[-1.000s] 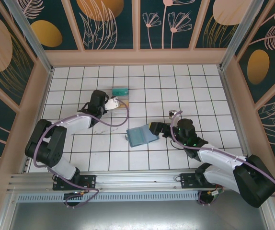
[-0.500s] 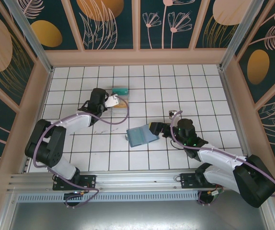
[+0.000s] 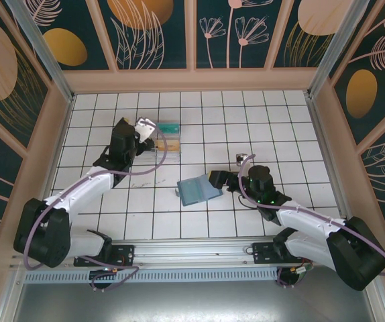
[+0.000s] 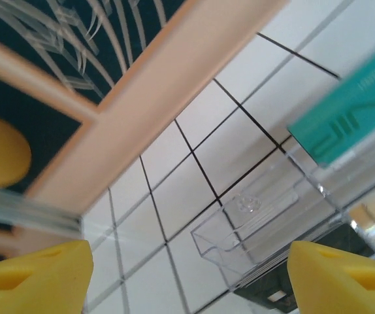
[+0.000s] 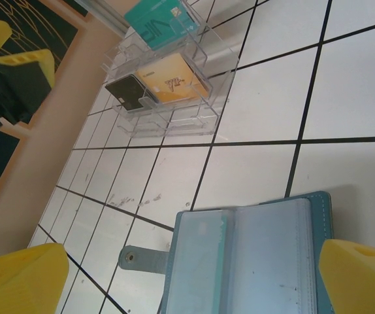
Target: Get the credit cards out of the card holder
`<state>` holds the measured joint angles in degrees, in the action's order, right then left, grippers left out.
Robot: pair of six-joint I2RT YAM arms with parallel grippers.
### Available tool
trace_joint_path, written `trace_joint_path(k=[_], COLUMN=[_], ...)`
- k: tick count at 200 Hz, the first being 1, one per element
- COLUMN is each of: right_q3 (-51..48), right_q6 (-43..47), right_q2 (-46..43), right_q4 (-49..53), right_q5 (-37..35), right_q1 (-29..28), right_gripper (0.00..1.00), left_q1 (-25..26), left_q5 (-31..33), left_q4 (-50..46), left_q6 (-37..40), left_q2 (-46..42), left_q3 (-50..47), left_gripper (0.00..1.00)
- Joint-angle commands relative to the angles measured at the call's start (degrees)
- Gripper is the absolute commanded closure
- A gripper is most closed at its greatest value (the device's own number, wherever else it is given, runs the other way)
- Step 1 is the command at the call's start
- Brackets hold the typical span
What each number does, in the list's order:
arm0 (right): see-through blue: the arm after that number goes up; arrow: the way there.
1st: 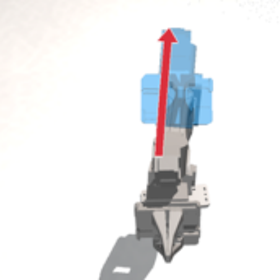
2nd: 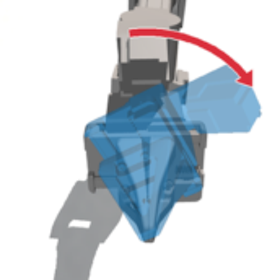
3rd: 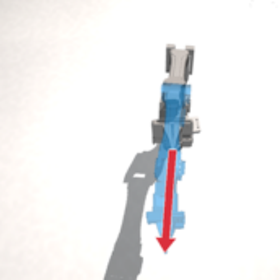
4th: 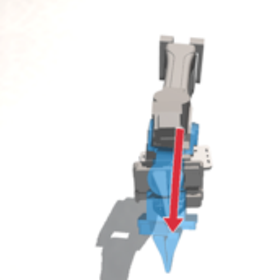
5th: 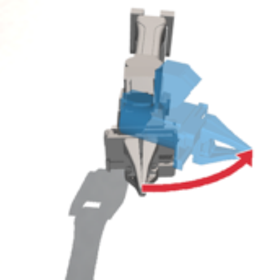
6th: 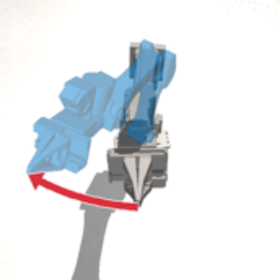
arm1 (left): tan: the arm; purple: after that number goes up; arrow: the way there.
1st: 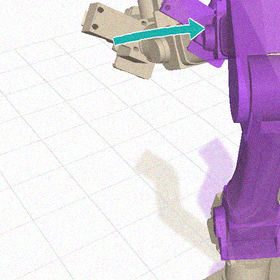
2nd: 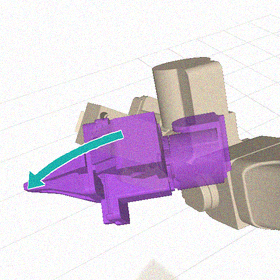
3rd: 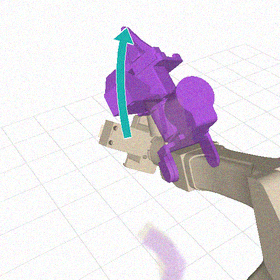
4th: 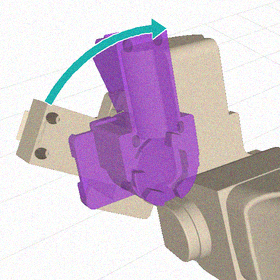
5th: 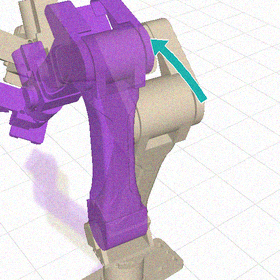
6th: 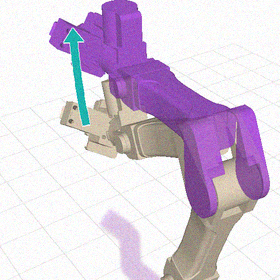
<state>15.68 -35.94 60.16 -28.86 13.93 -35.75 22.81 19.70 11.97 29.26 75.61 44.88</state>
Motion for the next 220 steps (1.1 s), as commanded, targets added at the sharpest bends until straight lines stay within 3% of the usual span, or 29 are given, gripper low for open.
trace_joint_path(k=[1,32,69,108,133,143,172,194,220], right_q3=[1.94,3.87,9.53,21.39,29.14,31.83,39.50,44.92,51.98], right_q6=[1.87,4.64,4.44,2.66,0.17,-0.30,-2.90,-5.03,-7.31], right_q2=[0.26,0.86,5.44,17.67,25.68,28.78,38.43,45.23,52.98], right_q4=[1.29,3.95,5.46,6.86,6.56,6.04,6.44,6.10,6.60], right_q5=[-1.15,-5.36,-6.06,-7.40,-5.26,-4.74,-3.31,-1.19,2.13], right_q1=[-0.37,-1.48,-1.69,-0.57,1.74,2.52,4.09,6.78,8.60], right_gripper=[0.01,0.02,0.13,0.20,0.27,0.38,0.49,0.63,0.64], left_q1=[-0.40,-0.37,-1.68,-8.70,-15.48,-17.45,-21.01,-23.10,-24.48], left_q5=[6.21,5.43,7.96,-2.98,-13.78,-16.98,-22.18,-26.54,-28.58], left_q4=[-5.80,-9.14,-8.89,-7.22,-2.98,-0.22,6.42,7.96,10.71], left_q6=[-23.24,-36.51,-47.87,-58.20,-65.95,-68.09,-71.98,-73.69,-74.27], left_q2=[1.46,3.40,2.81,5.46,8.15,8.87,11.71,15.86,19.95], left_q3=[4.25,4.86,6.57,7.65,6.32,5.30,3.79,5.09,6.36], left_gripper=[0.20,0.20,0.17,0.17,0.19,0.20,0.32,0.37,0.40])
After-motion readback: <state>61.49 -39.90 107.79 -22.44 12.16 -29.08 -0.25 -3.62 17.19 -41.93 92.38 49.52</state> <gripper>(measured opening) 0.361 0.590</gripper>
